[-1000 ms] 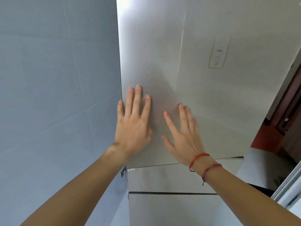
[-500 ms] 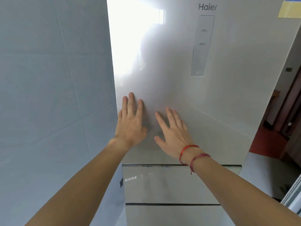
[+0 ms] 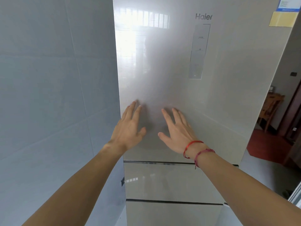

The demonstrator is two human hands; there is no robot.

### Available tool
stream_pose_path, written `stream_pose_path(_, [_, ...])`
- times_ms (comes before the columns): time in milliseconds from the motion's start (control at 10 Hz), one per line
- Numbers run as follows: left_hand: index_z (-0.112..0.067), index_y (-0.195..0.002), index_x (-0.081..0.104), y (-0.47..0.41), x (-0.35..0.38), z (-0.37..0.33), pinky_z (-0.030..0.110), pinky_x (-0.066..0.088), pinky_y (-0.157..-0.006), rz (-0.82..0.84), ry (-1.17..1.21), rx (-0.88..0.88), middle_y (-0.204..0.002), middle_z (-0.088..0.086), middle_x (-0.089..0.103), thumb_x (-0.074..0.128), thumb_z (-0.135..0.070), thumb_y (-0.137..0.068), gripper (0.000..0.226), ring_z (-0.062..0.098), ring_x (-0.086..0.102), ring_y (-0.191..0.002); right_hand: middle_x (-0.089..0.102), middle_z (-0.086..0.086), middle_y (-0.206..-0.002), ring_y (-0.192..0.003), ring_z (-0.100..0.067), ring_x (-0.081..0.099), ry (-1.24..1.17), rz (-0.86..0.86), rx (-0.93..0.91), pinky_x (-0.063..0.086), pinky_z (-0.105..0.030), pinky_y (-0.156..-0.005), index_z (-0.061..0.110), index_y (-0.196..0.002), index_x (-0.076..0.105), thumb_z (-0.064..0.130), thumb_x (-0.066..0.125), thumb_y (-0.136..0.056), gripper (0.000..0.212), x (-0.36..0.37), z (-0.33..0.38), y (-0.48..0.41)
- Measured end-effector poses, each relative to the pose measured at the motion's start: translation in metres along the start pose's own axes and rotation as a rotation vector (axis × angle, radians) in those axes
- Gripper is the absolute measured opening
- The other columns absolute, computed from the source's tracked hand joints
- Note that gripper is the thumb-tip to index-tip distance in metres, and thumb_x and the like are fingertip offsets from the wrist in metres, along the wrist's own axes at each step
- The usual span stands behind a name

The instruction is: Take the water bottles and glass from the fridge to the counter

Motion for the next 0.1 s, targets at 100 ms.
stream_pose_path(100, [-0.014, -0.157, 0.021, 0.0090, -0.0052, -0.0058, 0.048, 0.035, -0.116, -0.037, -0.009, -0.015, -0.168, 0.007, 0.012, 0.059, -0.040, -0.094, 0.078, 0.027, 0.014, -0.153, 0.000, -0.012, -0.166, -0.153, -0.031, 0.001, -0.006, -0.004, 0.018, 0.019, -0.047, -0.120, 0.031, -0.158, -0.003, 0.055, 0.048, -0.094, 0.086, -0.0079, -0.0031, 0.0083])
Point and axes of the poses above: each hand's wrist, its own y-axis away from the middle knuckle, its own x-axis out of the palm, z = x × y, the point moved 5 cm from there along -y, towards the middle knuckle
